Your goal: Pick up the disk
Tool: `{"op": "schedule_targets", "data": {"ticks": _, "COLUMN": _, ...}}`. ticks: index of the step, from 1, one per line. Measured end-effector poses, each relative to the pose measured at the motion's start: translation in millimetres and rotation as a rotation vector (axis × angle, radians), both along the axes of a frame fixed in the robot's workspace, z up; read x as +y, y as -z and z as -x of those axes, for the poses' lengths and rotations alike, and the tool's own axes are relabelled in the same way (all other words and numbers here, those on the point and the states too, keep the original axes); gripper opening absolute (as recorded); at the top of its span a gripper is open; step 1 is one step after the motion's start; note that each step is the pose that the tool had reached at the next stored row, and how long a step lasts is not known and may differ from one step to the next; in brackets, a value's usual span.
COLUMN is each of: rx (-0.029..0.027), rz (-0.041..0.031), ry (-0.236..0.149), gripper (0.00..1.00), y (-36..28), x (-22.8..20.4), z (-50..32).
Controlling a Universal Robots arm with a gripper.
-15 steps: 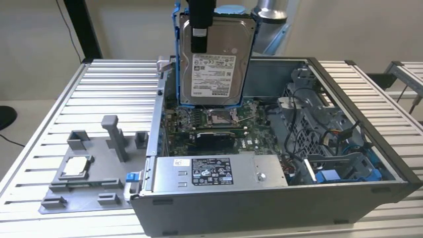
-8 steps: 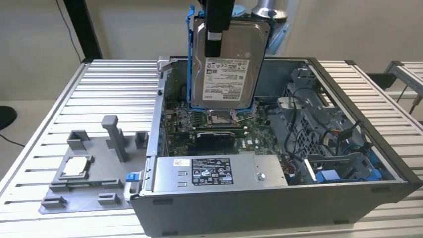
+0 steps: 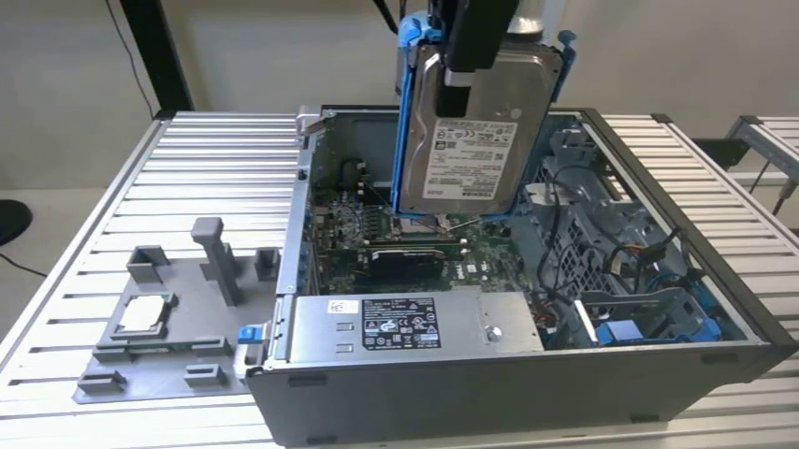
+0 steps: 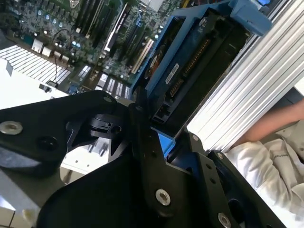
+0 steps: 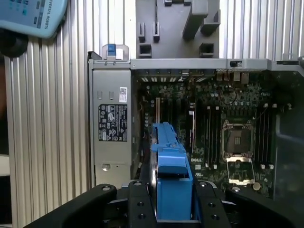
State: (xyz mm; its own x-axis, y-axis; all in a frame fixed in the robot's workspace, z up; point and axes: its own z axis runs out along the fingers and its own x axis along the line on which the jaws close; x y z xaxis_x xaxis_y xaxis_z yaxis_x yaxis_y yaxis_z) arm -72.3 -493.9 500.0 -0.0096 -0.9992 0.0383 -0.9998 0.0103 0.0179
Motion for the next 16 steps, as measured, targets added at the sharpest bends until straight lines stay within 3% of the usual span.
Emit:
{"op": "schedule_targets", "data": {"ticks": 9, "rx": 0.0071, "rz": -0.0001, "ry": 0.000, "gripper": 0.00, "y": 1.6, "x": -12.4, "z": -36.2}}
{"op": "schedule_targets", "data": {"ticks": 16, "rx": 0.0074, "rz": 0.0001, "ry": 0.000, "gripper": 0.00, "y": 4.0, "x": -32.7, "z": -58.5}}
